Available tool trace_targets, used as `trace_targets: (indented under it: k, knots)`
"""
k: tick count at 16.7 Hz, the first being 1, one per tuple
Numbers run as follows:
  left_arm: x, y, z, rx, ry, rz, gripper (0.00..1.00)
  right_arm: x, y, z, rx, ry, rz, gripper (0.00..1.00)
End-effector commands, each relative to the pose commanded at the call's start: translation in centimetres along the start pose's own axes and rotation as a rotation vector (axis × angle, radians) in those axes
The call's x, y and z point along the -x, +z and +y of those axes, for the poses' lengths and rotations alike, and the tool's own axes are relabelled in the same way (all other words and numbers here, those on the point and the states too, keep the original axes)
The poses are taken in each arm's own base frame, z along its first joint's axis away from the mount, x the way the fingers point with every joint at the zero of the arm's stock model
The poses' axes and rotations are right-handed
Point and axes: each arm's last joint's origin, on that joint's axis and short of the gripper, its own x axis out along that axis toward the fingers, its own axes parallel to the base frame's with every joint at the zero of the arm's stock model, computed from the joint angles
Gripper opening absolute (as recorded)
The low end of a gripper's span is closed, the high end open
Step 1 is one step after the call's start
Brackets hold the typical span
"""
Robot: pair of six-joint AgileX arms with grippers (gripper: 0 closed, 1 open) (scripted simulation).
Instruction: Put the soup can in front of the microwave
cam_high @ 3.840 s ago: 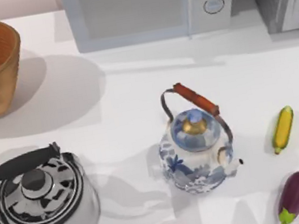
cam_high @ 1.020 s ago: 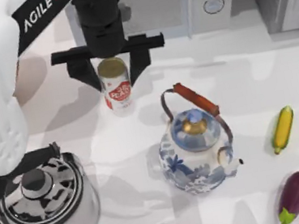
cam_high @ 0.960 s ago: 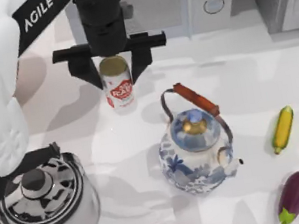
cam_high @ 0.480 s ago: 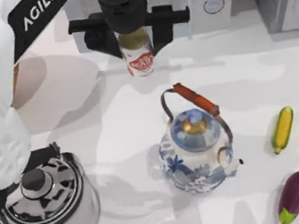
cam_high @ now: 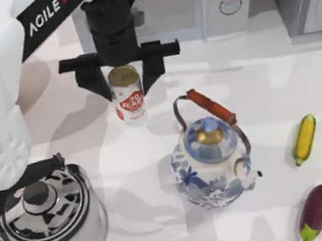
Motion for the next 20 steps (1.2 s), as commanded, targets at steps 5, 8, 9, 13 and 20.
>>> trace_targets:
  k: [5,8,9,13,20]
  knots:
    - [0.0,0.0,0.0,0.0,0.0,0.0,0.23,0.0,0.0,0.0,0.0,0.0,0.0,1.0]
    - [0.0,0.0,0.0,0.0,0.0,0.0,0.45,0.0,0.0,0.0,0.0,0.0,0.0,1.0]
    - [0.0,0.0,0.0,0.0,0.0,0.0,0.53,0.0,0.0,0.0,0.0,0.0,0.0,1.0]
    - [0.0,0.0,0.0,0.0,0.0,0.0,0.83,0.0,0.0,0.0,0.0,0.0,0.0,1.0]
    - [0.0,0.0,0.0,0.0,0.0,0.0,1.0,0.0,0.0,0.0,0.0,0.0,0.0,1.0]
